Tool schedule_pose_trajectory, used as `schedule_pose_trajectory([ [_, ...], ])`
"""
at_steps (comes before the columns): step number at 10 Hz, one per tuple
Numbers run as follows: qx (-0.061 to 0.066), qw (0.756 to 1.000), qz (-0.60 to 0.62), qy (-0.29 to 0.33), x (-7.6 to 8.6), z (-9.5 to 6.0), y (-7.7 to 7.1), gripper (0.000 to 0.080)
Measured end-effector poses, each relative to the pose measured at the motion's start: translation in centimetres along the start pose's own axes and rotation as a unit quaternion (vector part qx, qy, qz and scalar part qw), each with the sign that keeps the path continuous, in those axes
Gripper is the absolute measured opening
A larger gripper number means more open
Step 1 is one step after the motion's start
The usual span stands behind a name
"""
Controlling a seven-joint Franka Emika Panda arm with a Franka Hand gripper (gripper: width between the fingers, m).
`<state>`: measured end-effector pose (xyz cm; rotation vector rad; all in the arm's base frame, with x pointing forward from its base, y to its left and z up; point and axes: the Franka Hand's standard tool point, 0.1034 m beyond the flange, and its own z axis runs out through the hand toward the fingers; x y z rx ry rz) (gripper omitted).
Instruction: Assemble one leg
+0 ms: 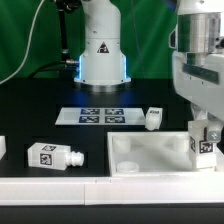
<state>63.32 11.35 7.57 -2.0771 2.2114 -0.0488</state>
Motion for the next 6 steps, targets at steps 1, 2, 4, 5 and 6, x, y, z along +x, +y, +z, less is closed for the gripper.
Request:
schedule_pose_trajectory([
  [1,0.0,0.999,0.047,-0.002,-0.03,-0.01,-0.02,0.0285],
  [2,0.001,0.991,0.132,-0.01,-0.02,0.04,-0.13,0.0286],
  [4,0.006,0.983,0.184,-0.013,-0.02,0.04,-0.32,0.0286],
  [5,0.005,0.984,0.179,-0.013,0.0,0.09,-0.3,0.0287],
  [6,0.005,0.985,0.174,-0.013,0.01,0.11,-0.28,0.0374],
])
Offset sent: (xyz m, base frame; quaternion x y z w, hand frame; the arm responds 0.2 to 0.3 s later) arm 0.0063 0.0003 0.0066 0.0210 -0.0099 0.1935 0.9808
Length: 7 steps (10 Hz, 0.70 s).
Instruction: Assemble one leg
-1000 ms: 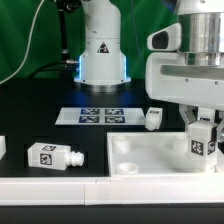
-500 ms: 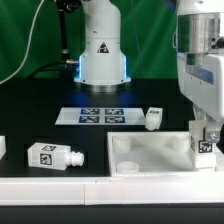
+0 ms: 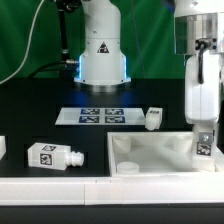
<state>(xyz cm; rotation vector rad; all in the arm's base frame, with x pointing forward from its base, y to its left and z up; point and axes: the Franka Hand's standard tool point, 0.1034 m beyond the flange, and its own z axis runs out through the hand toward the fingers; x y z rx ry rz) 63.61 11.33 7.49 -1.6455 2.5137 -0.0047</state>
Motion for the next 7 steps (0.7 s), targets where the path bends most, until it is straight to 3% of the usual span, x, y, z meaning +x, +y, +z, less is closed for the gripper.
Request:
schedule_pose_trajectory([
  [1,0.0,1.0,-0.021,0.0,0.0,0.0,0.0,0.0525],
  [2,0.001,0.996,-0.089,-0.001,0.14,-0.11,-0.22,0.0525],
  [3,0.002,0.982,-0.189,-0.002,0.49,-0.2,-0.6,0.0612],
  [4,0.001,0.962,-0.274,-0.003,0.79,-0.13,-0.75,0.0638],
  [7,0.001,0.938,-0.347,0.0,0.95,-0.09,-0.81,0.0647],
])
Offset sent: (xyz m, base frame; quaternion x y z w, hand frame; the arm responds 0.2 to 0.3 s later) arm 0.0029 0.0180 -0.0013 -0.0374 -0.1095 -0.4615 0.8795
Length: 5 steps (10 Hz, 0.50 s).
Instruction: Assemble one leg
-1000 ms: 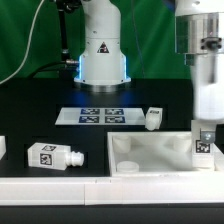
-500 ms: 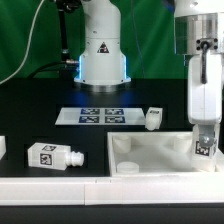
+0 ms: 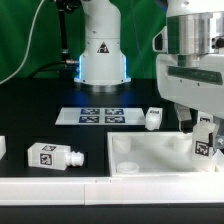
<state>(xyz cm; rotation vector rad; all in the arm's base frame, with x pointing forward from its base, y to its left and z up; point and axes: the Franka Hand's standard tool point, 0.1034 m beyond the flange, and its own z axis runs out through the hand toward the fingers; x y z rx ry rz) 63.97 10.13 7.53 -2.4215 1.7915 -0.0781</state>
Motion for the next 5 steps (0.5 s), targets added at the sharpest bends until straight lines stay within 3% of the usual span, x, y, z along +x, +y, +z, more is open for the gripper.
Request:
schedule_pose_trajectory([
  [2,-0.004,0.997,-0.082,0.002,0.1,0.0,0.1,0.0649],
  [3,-0.011,0.984,-0.177,0.002,0.5,-0.1,0.1,0.0649],
  [5,-0.011,0.953,-0.303,-0.001,1.6,-0.1,0.3,0.0649],
])
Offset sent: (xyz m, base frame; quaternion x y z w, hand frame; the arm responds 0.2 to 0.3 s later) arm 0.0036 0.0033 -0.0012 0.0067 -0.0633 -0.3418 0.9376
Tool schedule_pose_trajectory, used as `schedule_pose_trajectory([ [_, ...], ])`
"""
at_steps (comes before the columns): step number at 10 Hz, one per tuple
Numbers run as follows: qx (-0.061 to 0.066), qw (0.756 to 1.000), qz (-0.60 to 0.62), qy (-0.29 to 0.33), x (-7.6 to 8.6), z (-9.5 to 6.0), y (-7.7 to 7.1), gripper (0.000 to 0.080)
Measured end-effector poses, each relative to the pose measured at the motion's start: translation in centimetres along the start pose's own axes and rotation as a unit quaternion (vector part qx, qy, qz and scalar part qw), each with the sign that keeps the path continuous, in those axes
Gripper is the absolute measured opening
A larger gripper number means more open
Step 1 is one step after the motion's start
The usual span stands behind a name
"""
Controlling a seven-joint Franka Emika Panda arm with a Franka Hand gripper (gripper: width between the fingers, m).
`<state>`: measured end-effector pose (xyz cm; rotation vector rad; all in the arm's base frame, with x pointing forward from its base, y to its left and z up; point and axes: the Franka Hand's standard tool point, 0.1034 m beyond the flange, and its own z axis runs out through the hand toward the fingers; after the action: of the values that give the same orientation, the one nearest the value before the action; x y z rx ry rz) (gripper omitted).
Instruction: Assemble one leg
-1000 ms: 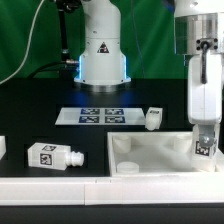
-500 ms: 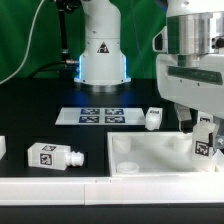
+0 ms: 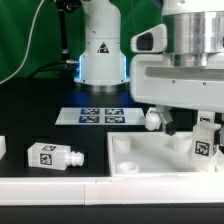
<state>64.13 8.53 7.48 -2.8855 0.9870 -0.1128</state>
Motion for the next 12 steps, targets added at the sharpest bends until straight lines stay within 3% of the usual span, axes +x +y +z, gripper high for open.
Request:
schedule_pose_trajectory([
  [2,-0.002,1.0,0.003,0.002,0.03,-0.01,0.0,0.0644],
  [4,-0.002,1.0,0.01,0.003,0.05,-0.01,0.01,0.0287],
  [5,-0.002,0.998,0.055,0.002,0.03,0.01,0.0,0.0149],
  [6,-0.001,0.995,0.096,0.002,0.03,0.02,0.0,0.0149],
  [7,-0.001,0.992,0.123,0.002,0.03,0.02,0.01,0.0032],
  [9,-0.002,0.977,0.214,0.003,-0.11,0.04,-0.11,0.001],
  [12,-0.004,0.924,0.382,0.007,-0.3,0.04,-0.1,0.0002],
])
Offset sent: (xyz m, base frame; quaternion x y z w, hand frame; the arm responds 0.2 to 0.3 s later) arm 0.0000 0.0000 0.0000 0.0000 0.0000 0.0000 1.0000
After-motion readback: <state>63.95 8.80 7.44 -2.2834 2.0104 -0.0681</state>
